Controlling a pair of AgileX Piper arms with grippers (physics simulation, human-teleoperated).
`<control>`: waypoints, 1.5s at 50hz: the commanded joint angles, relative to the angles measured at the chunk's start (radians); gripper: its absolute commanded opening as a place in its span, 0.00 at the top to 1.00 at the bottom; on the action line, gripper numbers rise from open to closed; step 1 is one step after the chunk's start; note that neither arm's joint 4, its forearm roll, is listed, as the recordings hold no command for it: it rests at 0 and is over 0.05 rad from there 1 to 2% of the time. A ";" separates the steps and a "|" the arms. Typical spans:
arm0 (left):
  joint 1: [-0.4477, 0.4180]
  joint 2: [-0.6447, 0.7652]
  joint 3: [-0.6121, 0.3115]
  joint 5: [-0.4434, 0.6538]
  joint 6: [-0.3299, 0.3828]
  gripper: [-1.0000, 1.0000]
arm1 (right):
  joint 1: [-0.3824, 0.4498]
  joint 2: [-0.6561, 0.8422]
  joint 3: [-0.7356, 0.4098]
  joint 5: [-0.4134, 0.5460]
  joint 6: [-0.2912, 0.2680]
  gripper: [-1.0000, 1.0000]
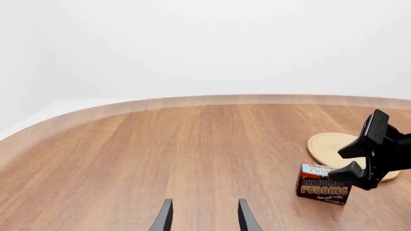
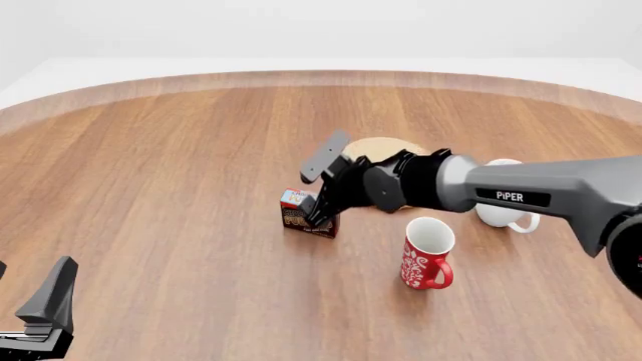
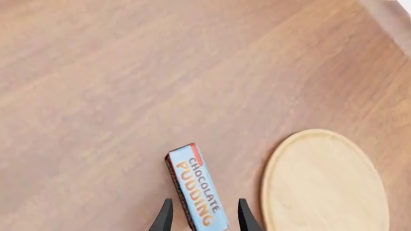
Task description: Put the chocolate pudding to the left of the plate.
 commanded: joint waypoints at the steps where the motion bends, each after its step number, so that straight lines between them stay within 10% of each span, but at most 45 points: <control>1: 0.000 0.000 0.000 0.000 0.000 0.00 | 0.002 0.028 0.008 -0.018 0.013 0.00; 75: 0.000 0.000 0.000 0.000 0.000 0.00 | -0.016 0.074 0.013 -0.055 0.030 0.00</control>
